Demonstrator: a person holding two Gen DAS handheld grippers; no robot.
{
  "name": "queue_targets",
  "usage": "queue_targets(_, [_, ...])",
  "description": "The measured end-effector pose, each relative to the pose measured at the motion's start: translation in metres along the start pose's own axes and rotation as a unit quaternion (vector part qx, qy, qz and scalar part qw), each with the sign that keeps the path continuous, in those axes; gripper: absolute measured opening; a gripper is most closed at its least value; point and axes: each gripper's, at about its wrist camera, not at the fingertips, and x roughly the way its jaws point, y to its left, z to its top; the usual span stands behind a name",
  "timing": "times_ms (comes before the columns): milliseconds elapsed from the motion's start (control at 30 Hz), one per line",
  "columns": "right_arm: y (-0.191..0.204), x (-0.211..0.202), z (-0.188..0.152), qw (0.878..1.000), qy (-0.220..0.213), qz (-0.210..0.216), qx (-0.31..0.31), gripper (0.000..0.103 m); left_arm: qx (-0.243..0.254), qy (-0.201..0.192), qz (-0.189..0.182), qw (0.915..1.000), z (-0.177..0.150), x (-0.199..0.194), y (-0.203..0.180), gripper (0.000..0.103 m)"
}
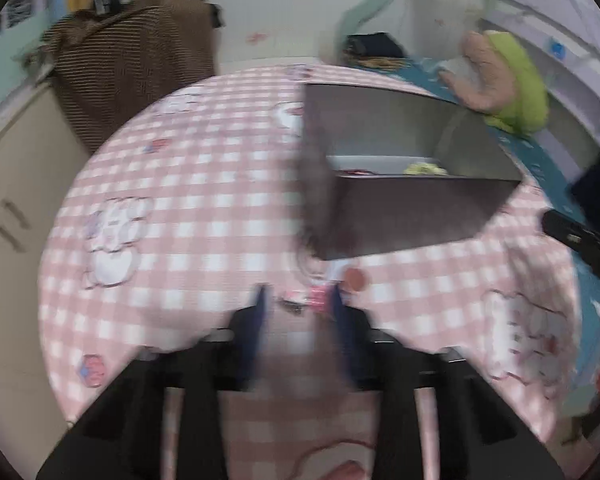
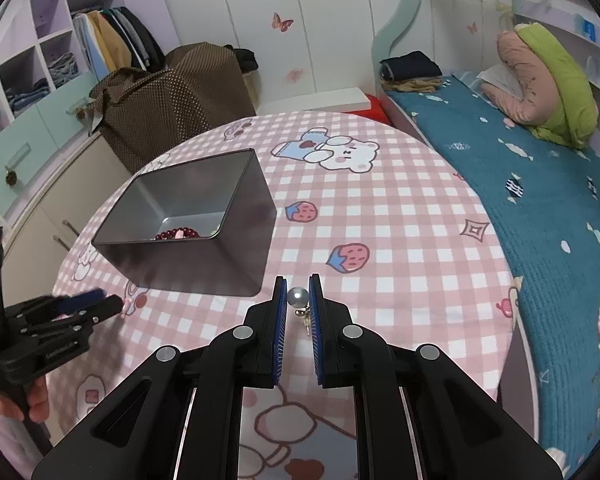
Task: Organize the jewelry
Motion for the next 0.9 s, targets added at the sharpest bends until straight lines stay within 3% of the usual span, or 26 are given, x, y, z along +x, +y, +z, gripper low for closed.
queue_targets(33, [0.000, 0.001, 0.000, 1.000, 0.000, 0.000, 0.000, 0.012, 0.009, -0.001, -0.001, 1.0000, 0.000, 0.000, -0.004, 0.013])
queue_targets(267, [0.001, 0.001, 0.001, 1.000, -0.001, 0.002, -0.002, 0.012, -0.001, 0.006, -0.013, 0.9999, 0.002, -0.002, -0.005, 0.011])
queue_targets(333, [0.000, -0.001, 0.001, 1.000, -0.003, 0.001, -0.001, 0.012, -0.004, 0.005, -0.011, 0.9999, 0.003, -0.002, -0.004, 0.005])
queue_targets(567, [-0.001, -0.009, 0.003, 1.000, -0.013, 0.002, -0.003, 0.012, -0.007, 0.001, -0.009, 0.9999, 0.000, -0.008, -0.005, 0.005])
queue_targets(900, [0.005, -0.024, 0.013, 0.999, -0.034, 0.005, -0.013, 0.012, -0.008, -0.037, -0.010, 0.9992, 0.012, -0.038, -0.008, 0.005])
